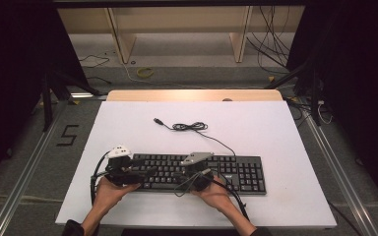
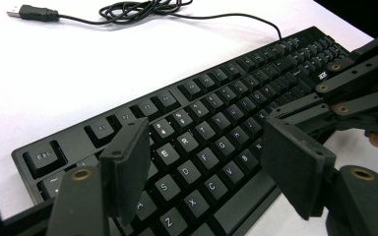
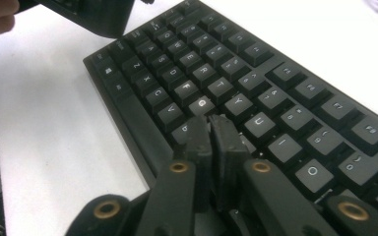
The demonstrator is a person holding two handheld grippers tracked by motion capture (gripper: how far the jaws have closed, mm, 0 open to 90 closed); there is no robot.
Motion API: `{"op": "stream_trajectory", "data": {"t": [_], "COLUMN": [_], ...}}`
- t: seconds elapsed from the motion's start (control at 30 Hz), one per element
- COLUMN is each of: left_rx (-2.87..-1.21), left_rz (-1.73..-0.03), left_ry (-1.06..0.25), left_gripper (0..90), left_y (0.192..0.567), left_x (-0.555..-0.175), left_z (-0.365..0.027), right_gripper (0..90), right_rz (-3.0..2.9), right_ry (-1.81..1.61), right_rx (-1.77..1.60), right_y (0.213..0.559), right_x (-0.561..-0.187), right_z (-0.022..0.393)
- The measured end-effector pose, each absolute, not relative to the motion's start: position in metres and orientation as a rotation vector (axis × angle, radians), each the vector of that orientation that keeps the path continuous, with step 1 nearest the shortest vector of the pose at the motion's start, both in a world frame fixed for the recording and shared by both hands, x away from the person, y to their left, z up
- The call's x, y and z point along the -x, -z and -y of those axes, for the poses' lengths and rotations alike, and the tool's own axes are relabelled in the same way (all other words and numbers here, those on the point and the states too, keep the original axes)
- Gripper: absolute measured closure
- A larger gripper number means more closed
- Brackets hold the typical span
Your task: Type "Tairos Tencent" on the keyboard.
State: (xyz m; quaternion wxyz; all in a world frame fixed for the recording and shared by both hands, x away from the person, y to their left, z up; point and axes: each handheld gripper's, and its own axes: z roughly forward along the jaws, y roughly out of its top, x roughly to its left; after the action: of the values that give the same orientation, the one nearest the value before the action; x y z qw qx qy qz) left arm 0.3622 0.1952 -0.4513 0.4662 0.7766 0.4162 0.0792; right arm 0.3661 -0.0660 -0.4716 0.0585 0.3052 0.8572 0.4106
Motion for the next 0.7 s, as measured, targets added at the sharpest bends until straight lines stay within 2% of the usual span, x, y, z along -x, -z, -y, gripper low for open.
{"op": "stream_trajectory", "data": {"t": [0.7], "left_rx": [-1.917], "left_rz": [-1.029], "left_ry": [-0.182], "left_gripper": [36.3], "left_y": [0.456], "left_x": [-0.36], "left_z": [-0.196], "right_gripper": [89.1], "right_rz": [-2.611], "right_ry": [-1.214], "right_rx": [-0.946], "right_y": [0.481], "right_x": [-0.368], "right_z": [0.06]}}
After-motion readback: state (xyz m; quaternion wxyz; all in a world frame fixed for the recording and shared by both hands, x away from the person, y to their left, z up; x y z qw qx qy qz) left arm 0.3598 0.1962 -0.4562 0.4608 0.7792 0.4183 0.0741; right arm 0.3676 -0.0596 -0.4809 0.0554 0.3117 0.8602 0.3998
